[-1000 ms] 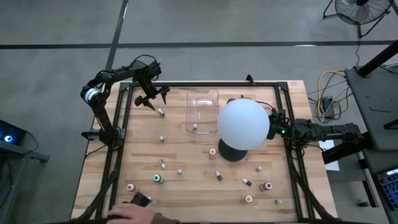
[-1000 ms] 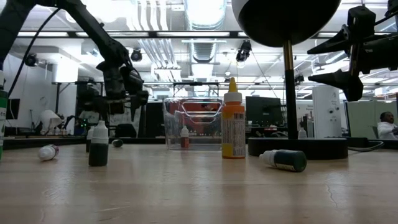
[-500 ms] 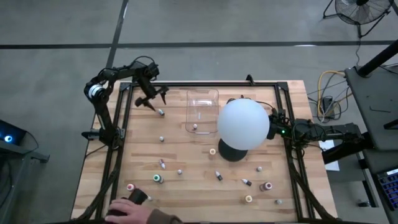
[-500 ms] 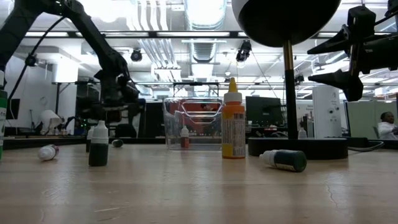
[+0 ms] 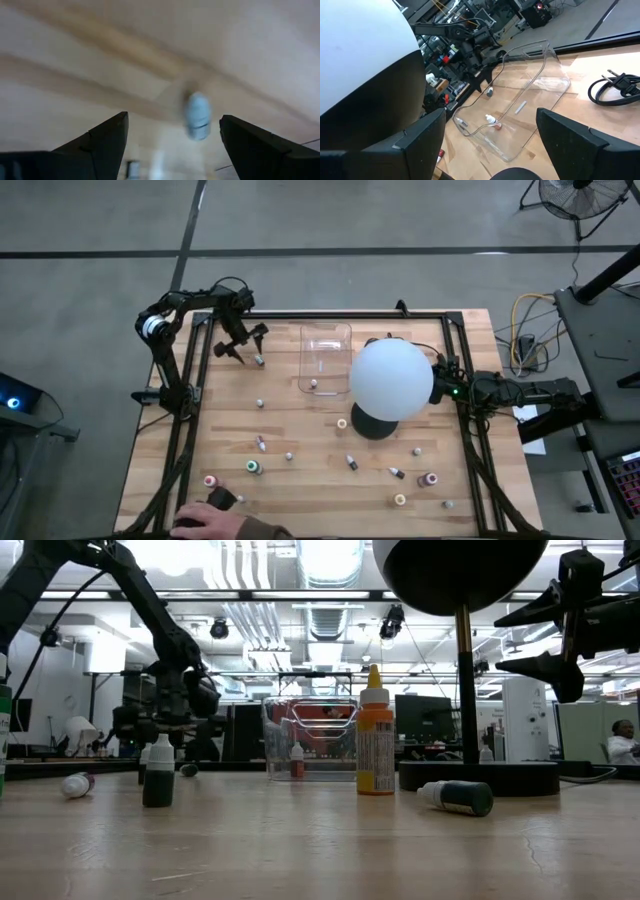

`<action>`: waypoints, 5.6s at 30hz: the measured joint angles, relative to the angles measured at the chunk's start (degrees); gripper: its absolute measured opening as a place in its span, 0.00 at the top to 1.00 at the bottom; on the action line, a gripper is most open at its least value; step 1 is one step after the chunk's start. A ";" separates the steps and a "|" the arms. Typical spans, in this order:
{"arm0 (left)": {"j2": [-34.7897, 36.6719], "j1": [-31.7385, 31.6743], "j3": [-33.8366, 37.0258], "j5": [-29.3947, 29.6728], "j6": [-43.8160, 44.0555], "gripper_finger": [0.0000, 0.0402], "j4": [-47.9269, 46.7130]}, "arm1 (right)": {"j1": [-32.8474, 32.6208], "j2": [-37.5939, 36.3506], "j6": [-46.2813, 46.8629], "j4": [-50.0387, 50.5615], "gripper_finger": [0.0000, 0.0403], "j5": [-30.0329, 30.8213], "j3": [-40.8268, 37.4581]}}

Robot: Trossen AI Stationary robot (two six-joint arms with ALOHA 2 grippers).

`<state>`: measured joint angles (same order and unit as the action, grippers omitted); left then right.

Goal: Pick & Place food coloring
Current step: Put the small white food coloring bottle into the transparent bin

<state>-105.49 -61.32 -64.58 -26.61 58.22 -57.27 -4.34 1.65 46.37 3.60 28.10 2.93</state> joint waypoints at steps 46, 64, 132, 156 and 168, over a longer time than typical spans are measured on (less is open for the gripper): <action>-2.99 0.79 0.13 1.13 8.65 0.55 4.39 | 0.00 0.00 -0.01 0.00 0.25 0.00 0.00; -3.02 1.29 0.15 -0.22 9.70 0.58 6.27 | 0.00 0.00 -0.02 0.00 0.25 0.01 0.00; 19.16 14.12 -21.28 2.60 -22.94 0.94 4.04 | 0.00 0.00 0.00 0.02 0.25 0.00 -0.01; 37.59 34.48 -23.10 14.69 -46.25 0.94 -1.71 | 0.00 0.00 0.00 0.00 0.25 0.00 0.00; 39.22 43.00 -9.23 25.24 -48.71 0.94 17.77 | 0.00 0.00 0.00 0.00 0.25 0.02 0.01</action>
<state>-66.28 -18.32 -73.81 -1.37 9.51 -39.50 -4.34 1.65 46.37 3.60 28.12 2.94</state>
